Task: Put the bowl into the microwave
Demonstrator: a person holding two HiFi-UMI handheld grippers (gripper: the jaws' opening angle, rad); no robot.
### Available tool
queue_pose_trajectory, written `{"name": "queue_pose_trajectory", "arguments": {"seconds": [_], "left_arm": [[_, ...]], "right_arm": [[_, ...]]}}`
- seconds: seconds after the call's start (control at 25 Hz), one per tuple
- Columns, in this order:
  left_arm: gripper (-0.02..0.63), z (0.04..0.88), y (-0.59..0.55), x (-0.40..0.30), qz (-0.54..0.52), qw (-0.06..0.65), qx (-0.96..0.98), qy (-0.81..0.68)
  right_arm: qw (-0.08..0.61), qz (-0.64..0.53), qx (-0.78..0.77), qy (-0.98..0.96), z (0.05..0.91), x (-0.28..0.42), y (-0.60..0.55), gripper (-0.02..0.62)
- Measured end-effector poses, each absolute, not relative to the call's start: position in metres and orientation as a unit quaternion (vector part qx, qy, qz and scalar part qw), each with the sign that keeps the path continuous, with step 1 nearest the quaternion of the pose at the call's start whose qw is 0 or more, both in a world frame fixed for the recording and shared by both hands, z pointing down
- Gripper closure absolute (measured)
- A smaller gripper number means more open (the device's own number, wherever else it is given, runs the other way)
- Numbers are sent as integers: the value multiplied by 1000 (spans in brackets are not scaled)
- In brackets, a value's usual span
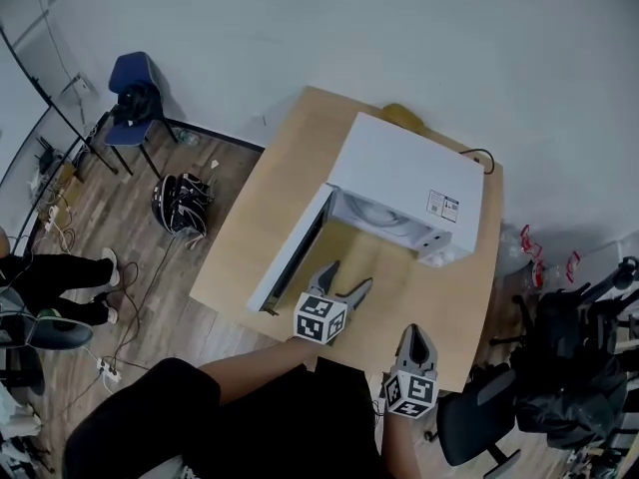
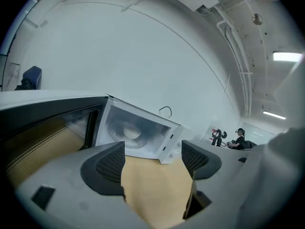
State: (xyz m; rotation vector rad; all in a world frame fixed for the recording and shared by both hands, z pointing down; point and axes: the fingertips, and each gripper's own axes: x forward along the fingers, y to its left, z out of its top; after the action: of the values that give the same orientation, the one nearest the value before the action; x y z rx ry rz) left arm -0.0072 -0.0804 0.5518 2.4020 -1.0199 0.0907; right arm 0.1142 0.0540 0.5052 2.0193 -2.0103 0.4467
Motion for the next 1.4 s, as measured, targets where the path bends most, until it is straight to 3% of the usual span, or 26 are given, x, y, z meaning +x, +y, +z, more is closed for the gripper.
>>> {"name": "queue_pose_trajectory", "arguments": {"seconds": [0.4,0.68,1.4], "left_arm": [[269,479,45,-67,21,264,907,-328],[584,421,72,-87,-37,212,922,-323],[594,394,167,-46,-6,133,907,-400]], "right_arm": [[102,146,686,-706,462,52,116,535],[85,101,666,-734,419,32,128,535],[92,67,631,-767,394,64,210,535]]}}
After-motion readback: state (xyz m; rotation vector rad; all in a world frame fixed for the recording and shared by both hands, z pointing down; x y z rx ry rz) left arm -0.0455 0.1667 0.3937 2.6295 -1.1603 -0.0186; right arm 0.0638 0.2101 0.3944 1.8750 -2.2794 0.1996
